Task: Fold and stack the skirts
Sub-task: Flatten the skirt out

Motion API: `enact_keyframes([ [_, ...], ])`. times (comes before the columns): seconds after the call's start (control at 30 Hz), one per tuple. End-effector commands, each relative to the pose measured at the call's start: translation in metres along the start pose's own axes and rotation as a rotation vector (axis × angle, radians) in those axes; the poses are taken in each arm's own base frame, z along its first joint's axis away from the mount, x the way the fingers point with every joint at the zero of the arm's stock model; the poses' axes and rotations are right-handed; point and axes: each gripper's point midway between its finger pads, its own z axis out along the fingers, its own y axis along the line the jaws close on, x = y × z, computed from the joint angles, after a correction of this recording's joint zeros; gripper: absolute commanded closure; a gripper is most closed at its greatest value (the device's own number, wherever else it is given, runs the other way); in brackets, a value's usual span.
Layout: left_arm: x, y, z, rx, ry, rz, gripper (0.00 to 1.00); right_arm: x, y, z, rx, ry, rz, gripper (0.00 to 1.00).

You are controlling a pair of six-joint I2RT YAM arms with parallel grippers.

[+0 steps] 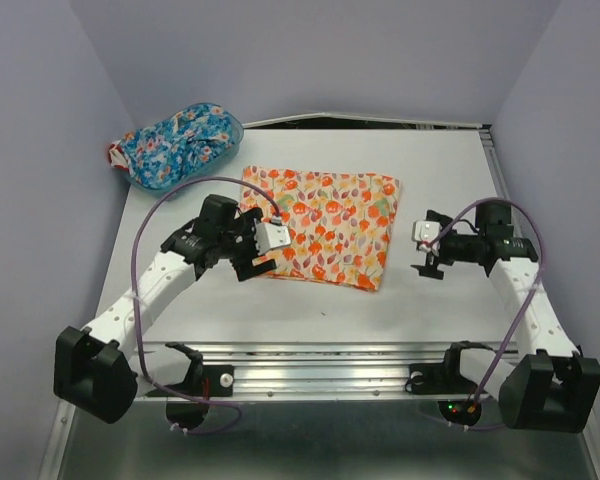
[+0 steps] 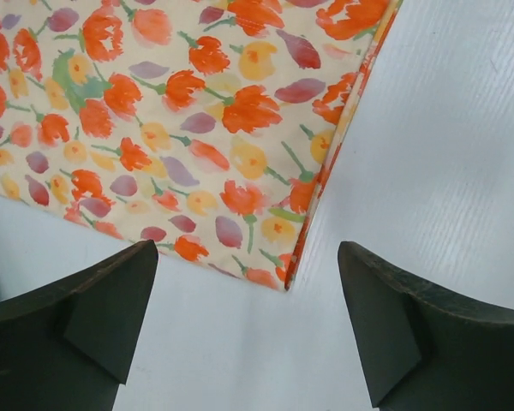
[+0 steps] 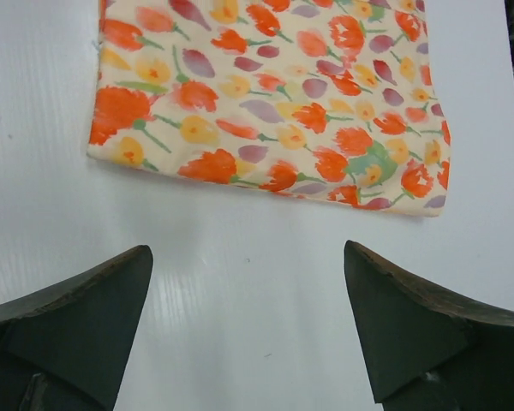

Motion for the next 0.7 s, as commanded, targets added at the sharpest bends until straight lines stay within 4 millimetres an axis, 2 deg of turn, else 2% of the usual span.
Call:
enact_keyframes([
  [0.0,-0.025,0.009,-0.035,-0.053,-0.047,-0.025,0.02,-0.016,-0.066,-0.008,0.167,-0.031,0.273,0.07],
  [0.03,-0.032,0.018,-0.040,-0.083,-0.062,-0.050,0.06,-0.018,-0.092,-0.006,0.179,-0.046,0.323,0.14],
  [0.07,-0.035,0.023,-0.039,-0.097,-0.069,-0.083,0.10,-0.019,-0.103,-0.003,0.177,-0.058,0.384,0.17],
  [0.1,-0.043,0.034,-0.041,-0.136,-0.092,-0.150,0.19,-0.030,-0.125,-0.007,0.195,-0.087,0.469,0.20],
  [0.13,-0.045,0.039,-0.040,-0.146,-0.097,-0.189,0.23,-0.031,-0.133,0.000,0.181,-0.094,0.512,0.22],
  [0.17,-0.042,0.044,-0.032,-0.147,-0.093,-0.272,0.27,-0.018,-0.132,0.021,0.124,-0.074,0.627,0.29],
  [0.23,-0.044,0.053,-0.025,-0.154,-0.093,-0.346,0.31,-0.014,-0.140,0.038,0.091,-0.050,0.677,0.34],
  [0.27,-0.038,0.056,-0.013,-0.145,-0.070,-0.391,0.33,-0.015,-0.148,0.041,0.091,-0.033,0.694,0.40],
  [0.3,-0.036,0.055,-0.006,-0.136,-0.061,-0.453,0.37,-0.007,-0.143,0.061,0.052,-0.013,0.759,0.41],
  [0.37,-0.028,0.056,0.012,-0.110,-0.029,-0.509,0.39,-0.002,-0.146,0.078,0.041,0.005,0.776,0.44],
  [0.4,-0.024,0.055,0.019,-0.104,-0.017,-0.534,0.40,0.004,-0.138,0.097,0.009,0.026,0.809,0.45],
  [0.47,-0.017,0.053,0.031,-0.092,0.007,-0.592,0.40,0.014,-0.138,0.113,0.019,0.057,0.816,0.46],
  [0.5,-0.007,0.050,0.042,-0.077,0.040,-0.618,0.42,0.020,-0.135,0.121,0.016,0.073,0.827,0.47],
  [0.6,0.013,0.039,0.061,-0.040,0.112,-0.677,0.45,0.053,-0.118,0.149,-0.013,0.160,0.869,0.50],
  [0.63,0.018,0.038,0.065,-0.037,0.128,-0.687,0.45,0.056,-0.118,0.149,-0.001,0.177,0.869,0.50],
  [0.67,0.025,0.036,0.070,-0.031,0.148,-0.698,0.45,0.073,-0.113,0.154,0.006,0.224,0.879,0.52],
])
